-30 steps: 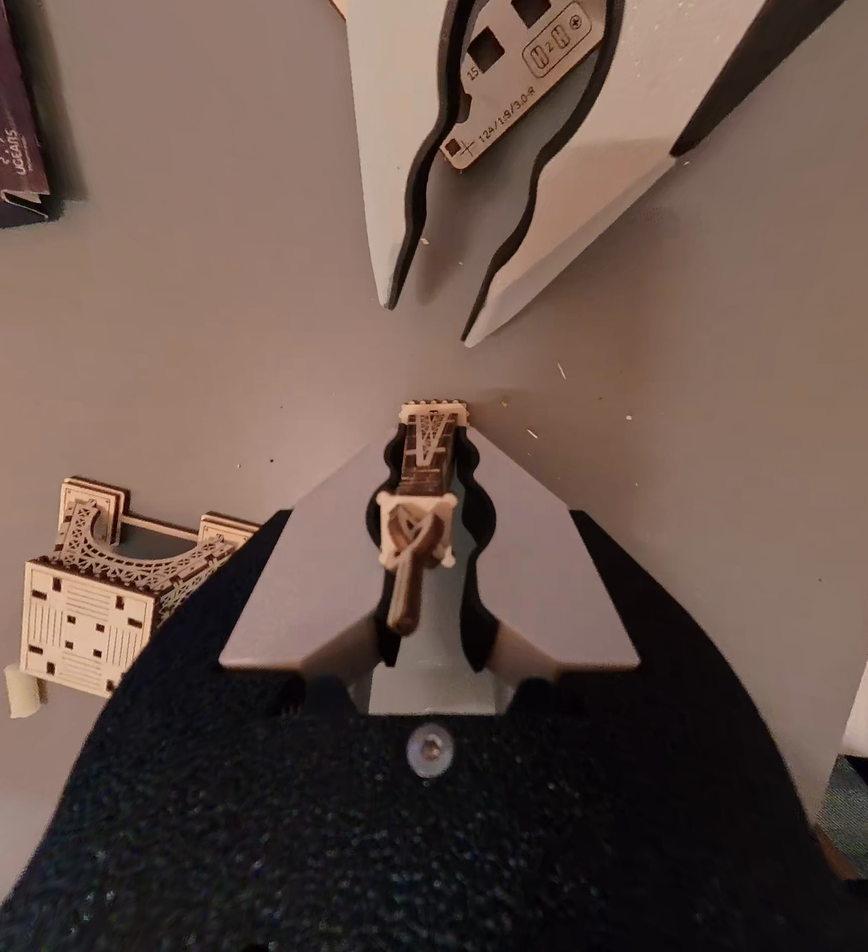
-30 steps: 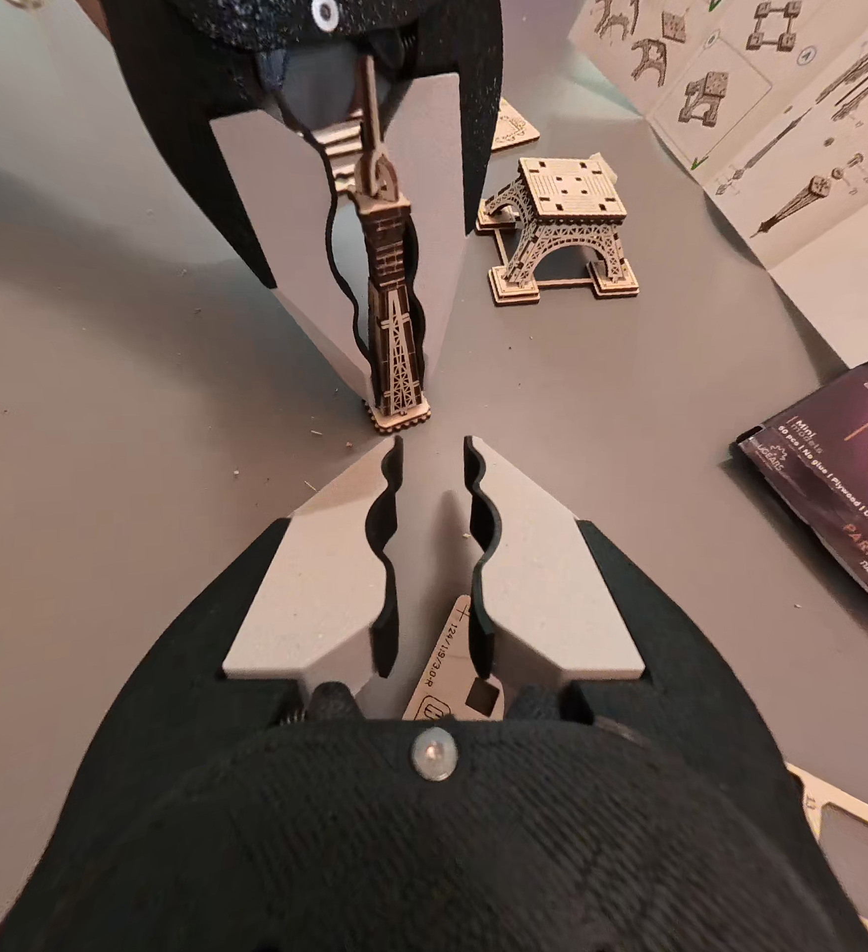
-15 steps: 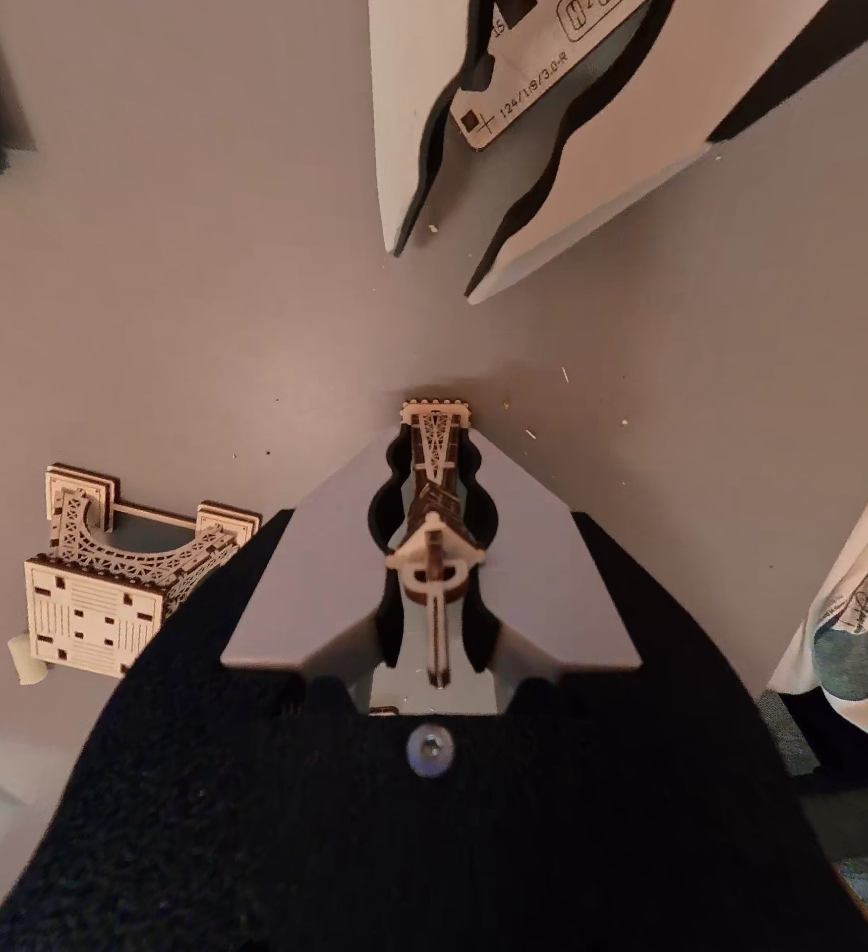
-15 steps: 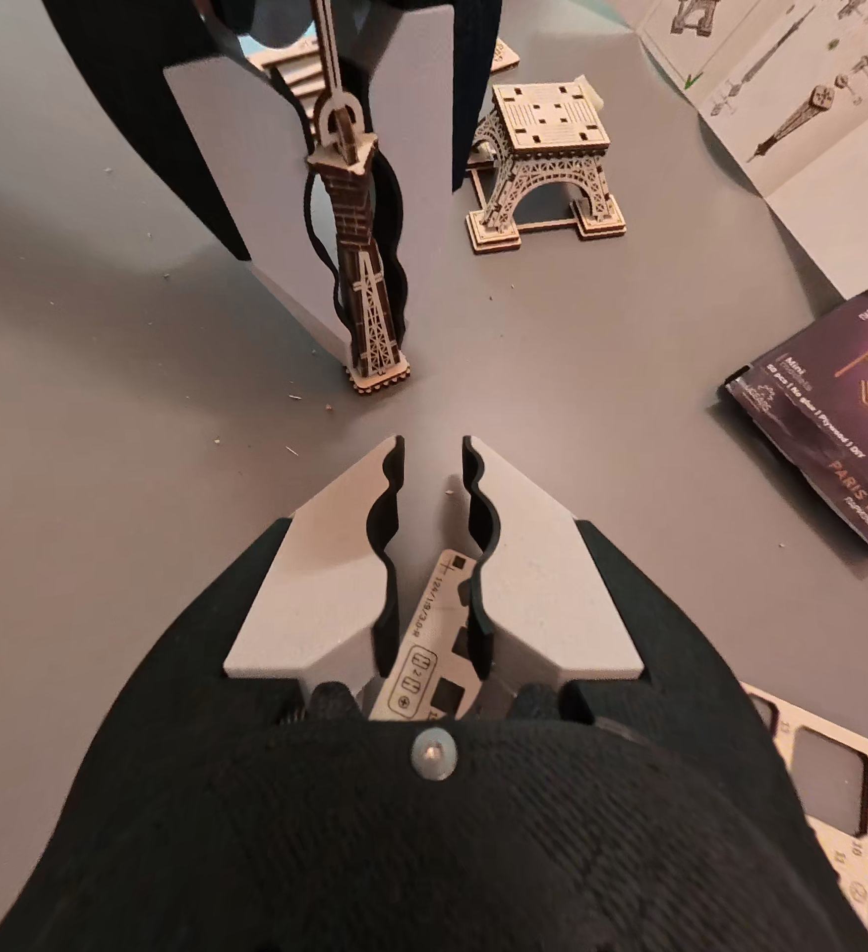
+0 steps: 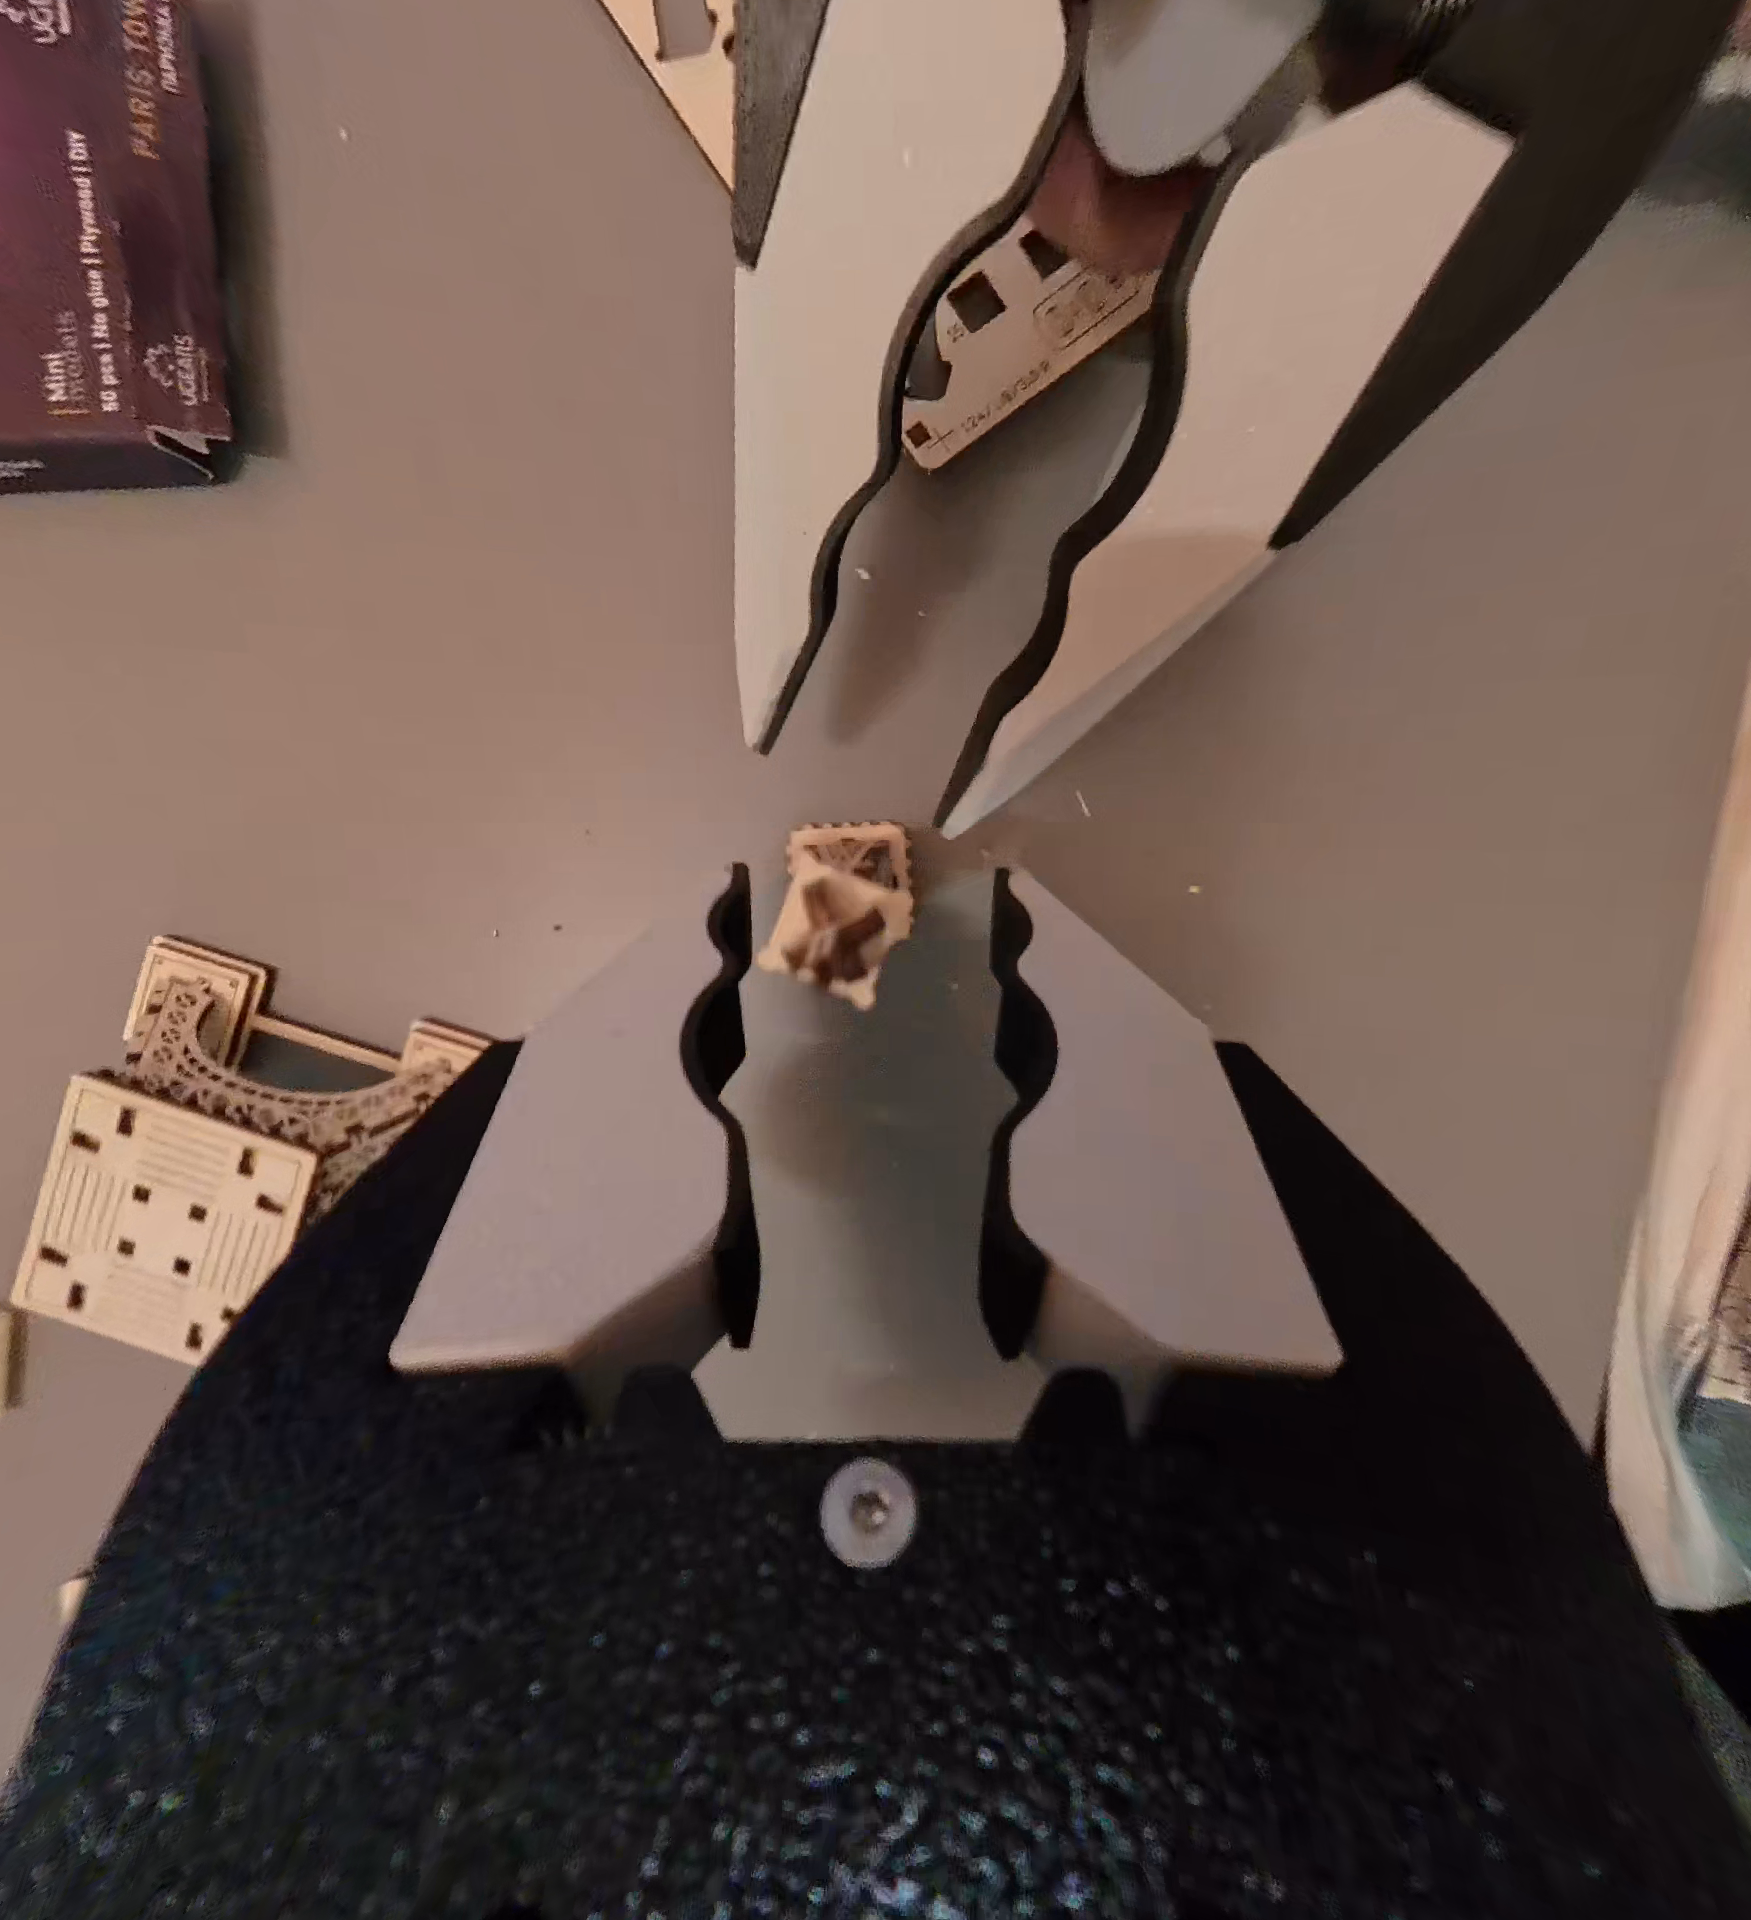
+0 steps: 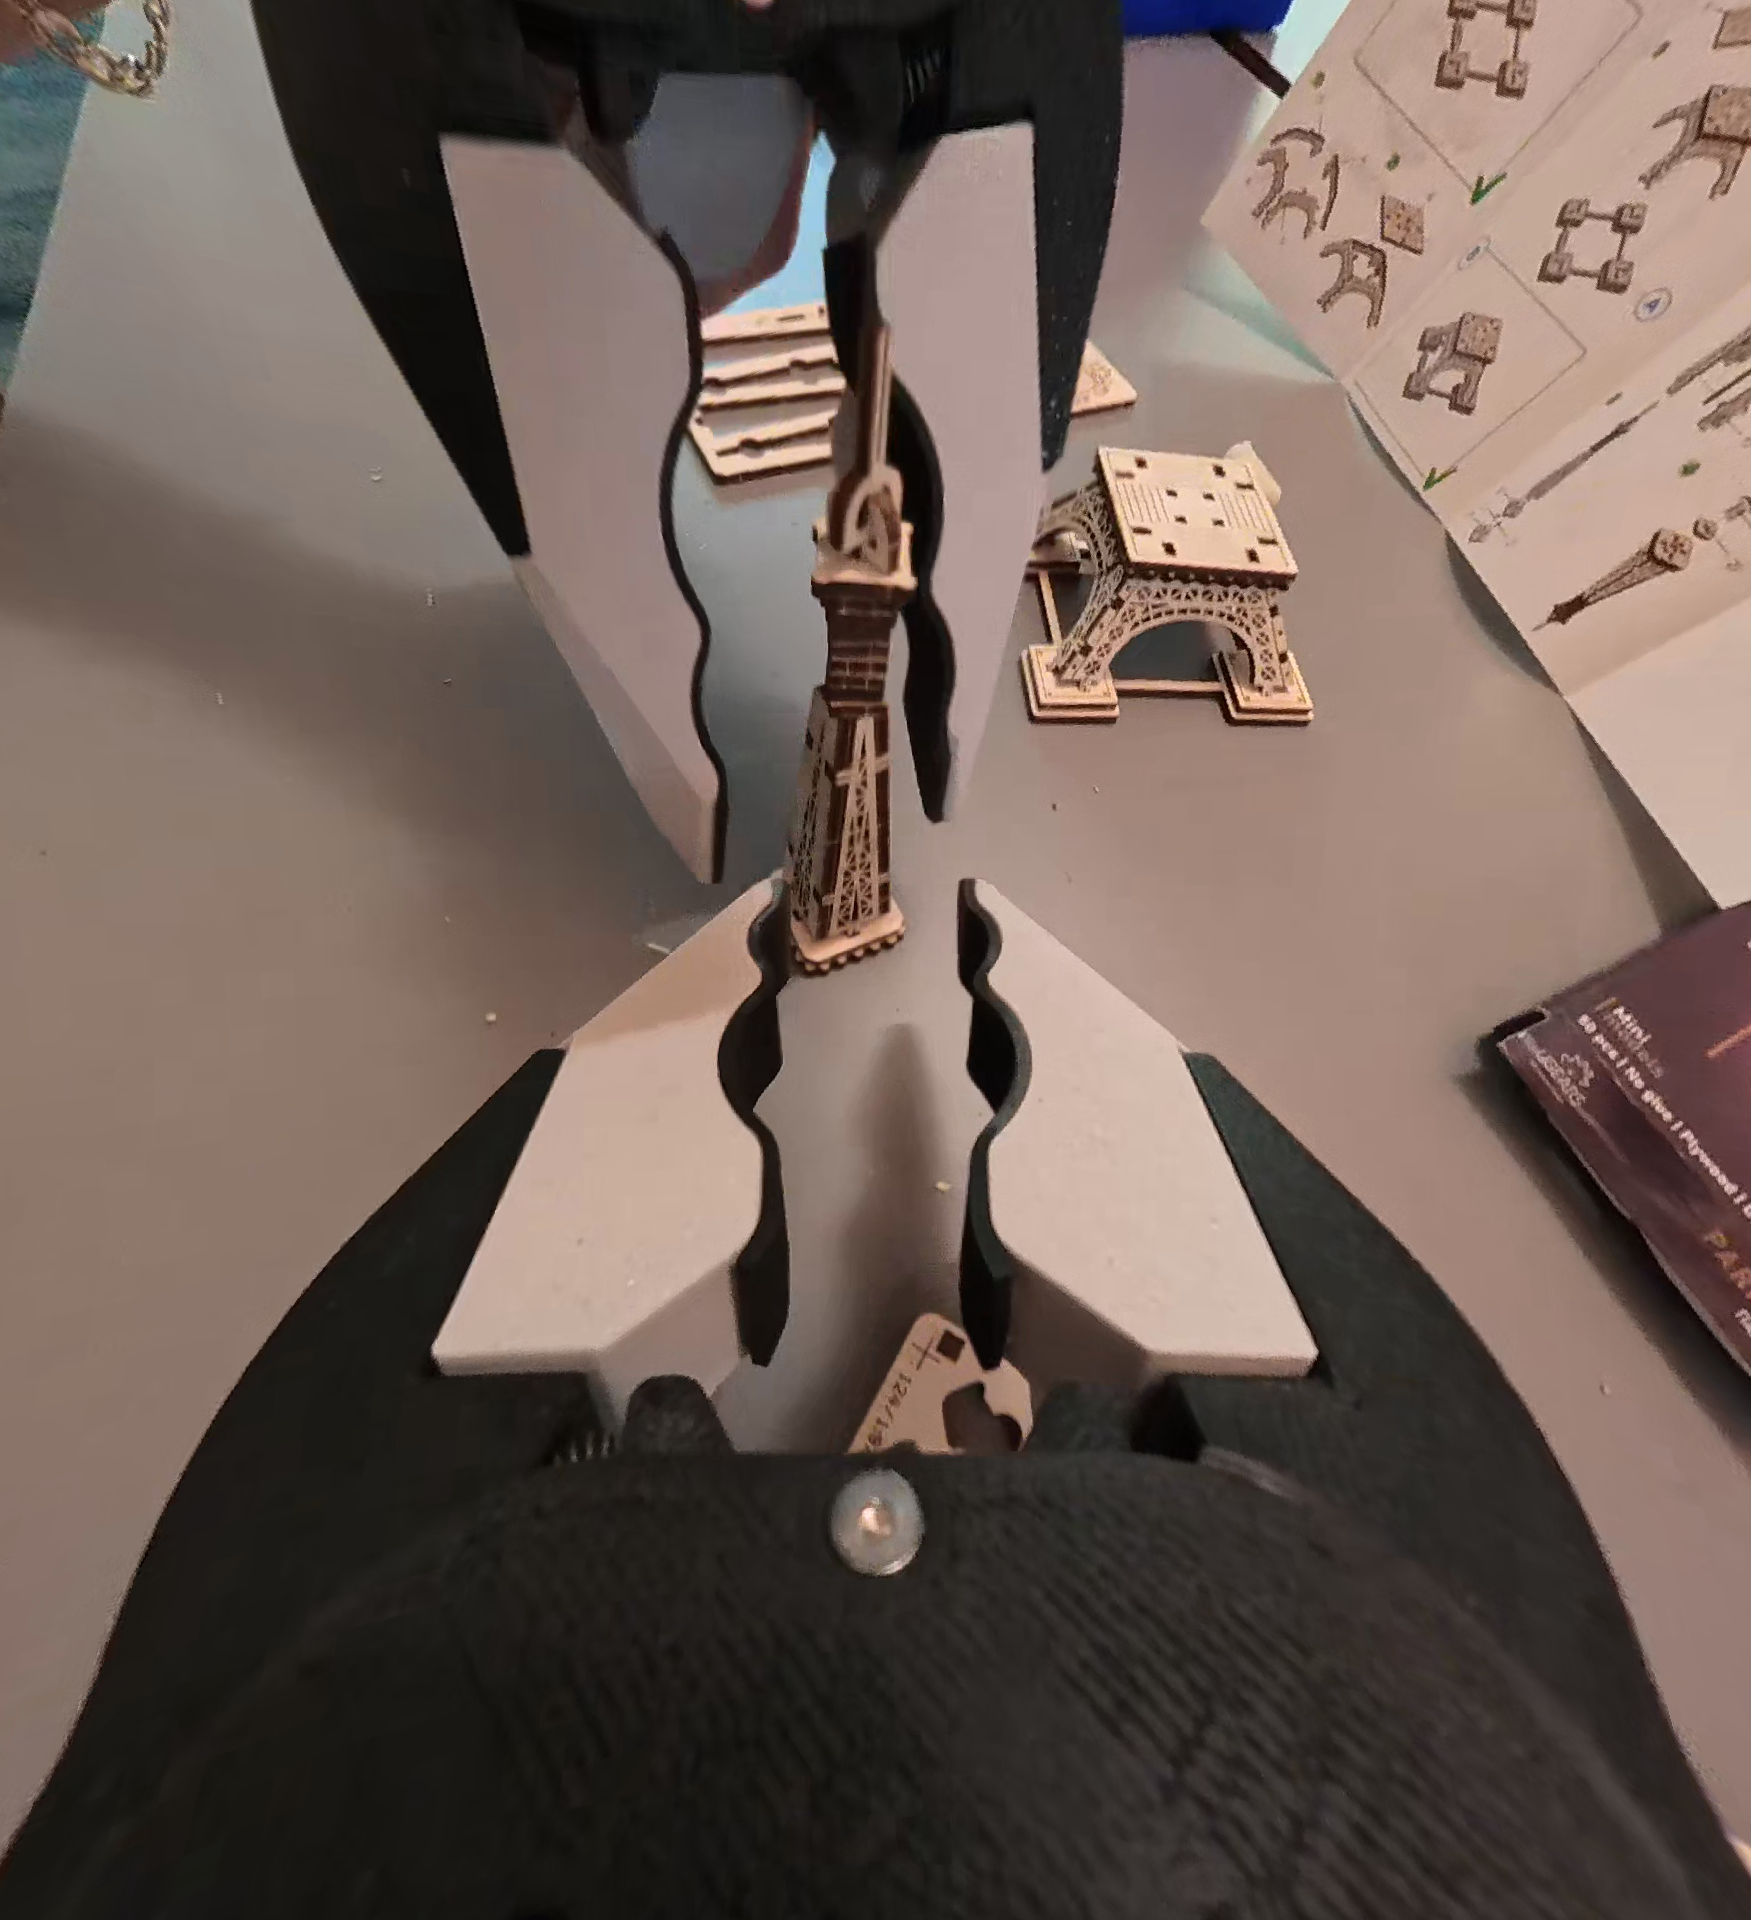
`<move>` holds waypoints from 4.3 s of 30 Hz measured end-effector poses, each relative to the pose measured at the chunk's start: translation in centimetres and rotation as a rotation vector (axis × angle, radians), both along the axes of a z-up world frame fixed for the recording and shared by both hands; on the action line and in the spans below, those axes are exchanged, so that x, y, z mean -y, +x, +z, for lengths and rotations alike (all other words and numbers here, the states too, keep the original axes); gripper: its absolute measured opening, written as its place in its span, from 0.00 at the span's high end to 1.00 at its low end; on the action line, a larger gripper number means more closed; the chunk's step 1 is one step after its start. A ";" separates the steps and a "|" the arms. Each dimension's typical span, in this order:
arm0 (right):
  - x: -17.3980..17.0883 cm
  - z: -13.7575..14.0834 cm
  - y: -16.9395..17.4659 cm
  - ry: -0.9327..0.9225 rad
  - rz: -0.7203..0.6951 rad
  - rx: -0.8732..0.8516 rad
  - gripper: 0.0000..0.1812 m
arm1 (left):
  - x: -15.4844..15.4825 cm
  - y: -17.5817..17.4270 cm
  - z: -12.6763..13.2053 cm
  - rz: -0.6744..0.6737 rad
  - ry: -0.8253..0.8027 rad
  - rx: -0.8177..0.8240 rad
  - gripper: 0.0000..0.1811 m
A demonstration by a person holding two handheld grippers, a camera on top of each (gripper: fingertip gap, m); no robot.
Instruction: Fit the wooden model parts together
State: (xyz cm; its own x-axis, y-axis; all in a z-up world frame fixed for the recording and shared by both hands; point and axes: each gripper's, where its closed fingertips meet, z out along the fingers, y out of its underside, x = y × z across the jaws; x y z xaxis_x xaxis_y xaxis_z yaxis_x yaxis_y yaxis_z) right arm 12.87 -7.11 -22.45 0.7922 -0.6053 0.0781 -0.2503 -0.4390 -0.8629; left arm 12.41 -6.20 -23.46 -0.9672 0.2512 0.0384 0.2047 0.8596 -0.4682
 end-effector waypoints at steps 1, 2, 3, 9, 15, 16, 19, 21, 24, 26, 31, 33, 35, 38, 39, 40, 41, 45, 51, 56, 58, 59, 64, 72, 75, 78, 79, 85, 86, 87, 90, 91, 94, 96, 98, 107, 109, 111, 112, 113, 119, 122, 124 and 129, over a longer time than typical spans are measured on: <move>-0.2 0.1 0.1 0.000 -0.001 0.010 0.84 | -0.3 0.0 0.3 0.009 -0.010 -0.014 0.76; -0.4 0.2 0.2 0.000 0.000 0.014 0.83 | -0.6 0.0 0.5 0.015 -0.016 -0.018 0.76; -0.6 0.2 0.3 -0.002 -0.001 0.018 0.83 | -1.0 0.2 0.5 0.022 -0.021 -0.013 0.77; -1.3 -0.4 1.1 -0.024 -0.016 0.035 0.82 | -1.4 0.5 0.9 0.053 -0.147 0.031 0.82; -1.8 -1.2 1.2 -0.084 0.004 0.030 0.81 | -0.7 1.3 2.9 0.042 -0.318 0.115 0.74; -1.8 -1.3 1.3 -0.094 0.003 0.031 0.81 | -0.5 1.3 3.3 0.036 -0.342 0.108 0.75; -1.9 -1.4 1.6 -0.112 -0.001 0.049 0.86 | 0.0 1.3 4.3 0.009 -0.402 0.089 0.78; -2.0 -1.6 1.7 -0.116 0.003 0.036 0.89 | 0.3 1.6 4.6 0.008 -0.418 0.088 0.83; -2.1 -1.6 1.7 -0.111 0.012 0.028 0.90 | 0.4 1.6 4.9 0.002 -0.430 0.082 0.90; -2.2 -1.6 1.7 -0.098 0.012 0.007 0.90 | 0.3 1.7 4.9 0.013 -0.420 0.076 0.90; -2.1 -1.7 1.8 -0.075 -0.002 -0.028 0.90 | 0.6 2.1 4.8 0.157 -0.358 -0.015 0.90; -2.0 -1.7 1.7 -0.064 -0.009 -0.045 0.91 | 0.7 2.0 4.8 0.212 -0.328 -0.029 0.90; -2.0 -1.7 1.7 -0.058 -0.013 -0.055 0.91 | 0.8 2.1 4.7 0.268 -0.284 -0.025 0.90; -1.9 -1.7 1.7 -0.053 -0.022 -0.064 0.91 | 0.9 2.1 4.6 0.362 -0.218 -0.009 0.90; -1.9 -1.7 1.7 -0.051 -0.026 -0.067 0.91 | 1.0 2.1 4.6 0.385 -0.203 0.008 0.90; -1.8 -1.7 1.7 -0.049 -0.031 -0.070 0.91 | 1.0 2.2 4.6 0.400 -0.190 0.028 0.90; -1.8 -1.7 1.7 -0.049 -0.039 -0.070 0.91 | 1.1 2.2 4.6 0.413 -0.178 0.046 0.90; -1.7 -1.7 1.7 -0.048 -0.043 -0.072 0.91 | 1.0 2.1 4.6 0.449 -0.163 0.065 0.90; -1.6 -1.7 1.3 -0.052 -0.012 -0.068 0.89 | 0.9 1.5 5.2 0.333 -0.302 0.050 0.78; 0.5 -0.4 0.6 -0.031 -0.020 -0.011 0.77 | -0.5 1.1 3.8 0.218 -0.341 0.034 0.76; 1.4 0.4 0.4 -0.011 -0.038 -0.011 0.78 | -0.9 0.9 2.6 0.176 -0.320 0.039 0.74; 1.9 0.7 0.4 -0.012 -0.047 -0.003 0.79 | -0.7 1.0 2.1 0.150 -0.322 0.050 0.74; 2.9 1.1 0.6 0.009 -0.085 -0.005 0.87 | 0.6 1.2 -0.3 0.061 -0.286 0.061 0.77; 2.6 0.1 0.7 0.016 -0.066 -0.037 0.92 | 1.5 1.2 -1.0 -0.005 -0.253 0.056 0.92; 2.7 -0.2 0.8 0.010 -0.071 -0.046 0.95 | 1.5 1.3 -1.1 0.023 -0.218 0.018 0.92; 2.6 -0.1 0.8 0.014 -0.061 -0.042 0.96 | 1.4 1.3 -1.2 0.049 -0.186 0.018 0.91; 2.3 0.1 0.7 0.021 -0.046 -0.029 0.96 | 1.4 1.3 -1.2 0.052 -0.174 0.021 0.91; 0.5 0.8 0.5 0.000 0.013 0.052 0.85 | 1.4 1.3 -1.2 0.083 -0.129 0.016 0.91; 0.5 0.8 0.7 -0.005 0.006 0.055 0.86 | 1.4 1.3 -1.2 0.082 -0.123 0.021 0.91; 0.4 0.8 0.8 0.001 0.004 0.057 0.87 | 1.4 1.3 -1.2 0.084 -0.117 0.024 0.91; 0.4 0.8 0.8 0.014 -0.002 0.052 0.88 | 1.5 1.2 -1.1 0.069 -0.143 0.023 0.92; 0.6 0.6 0.8 -0.001 -0.007 0.046 0.87 | 1.5 1.1 -1.1 0.064 -0.161 0.023 0.92; 1.2 -0.3 0.8 -0.050 -0.024 0.028 0.86 | 1.4 1.1 -1.1 0.059 -0.214 0.062 0.81; 1.3 -0.4 0.8 -0.052 -0.026 0.026 0.86 | 1.2 0.8 -0.7 0.073 -0.229 0.047 0.77; 1.1 -0.2 0.8 -0.044 -0.024 0.028 0.86 | 0.7 1.3 -0.5 0.110 -0.226 0.061 0.78; 0.1 -0.1 1.5 -0.081 0.074 0.053 0.81 | 0.2 1.4 -1.2 0.100 -0.182 0.072 0.85; -0.4 0.2 1.7 -0.057 0.108 0.064 0.83 | 0.4 1.3 -1.4 0.097 -0.191 0.070 0.86; -0.9 0.2 1.7 -0.046 0.144 0.061 0.86 | 0.5 1.3 -1.6 0.089 -0.199 0.070 0.90; -0.9 0.0 1.8 -0.054 0.156 0.064 0.87 | 0.5 1.4 -1.7 0.091 -0.206 0.083 0.90; -1.0 0.1 1.7 -0.055 0.175 0.069 0.87 | 0.5 1.5 -1.7 0.089 -0.216 0.088 0.91; -3.9 1.0 0.7 -0.004 0.286 0.087 0.93 | -2.1 1.0 -1.4 0.045 -0.190 0.091 0.91; -6.9 1.5 0.4 0.027 0.292 0.124 0.93 | -5.1 0.6 -0.9 0.031 -0.177 0.081 0.91; -9.0 1.8 0.1 0.075 0.304 0.126 0.93 | -7.1 0.2 -0.7 0.036 -0.178 0.069 0.91; -13.0 1.2 -0.4 0.094 0.374 0.060 0.93 | -11.2 -0.1 -1.3 0.089 -0.132 0.083 0.91</move>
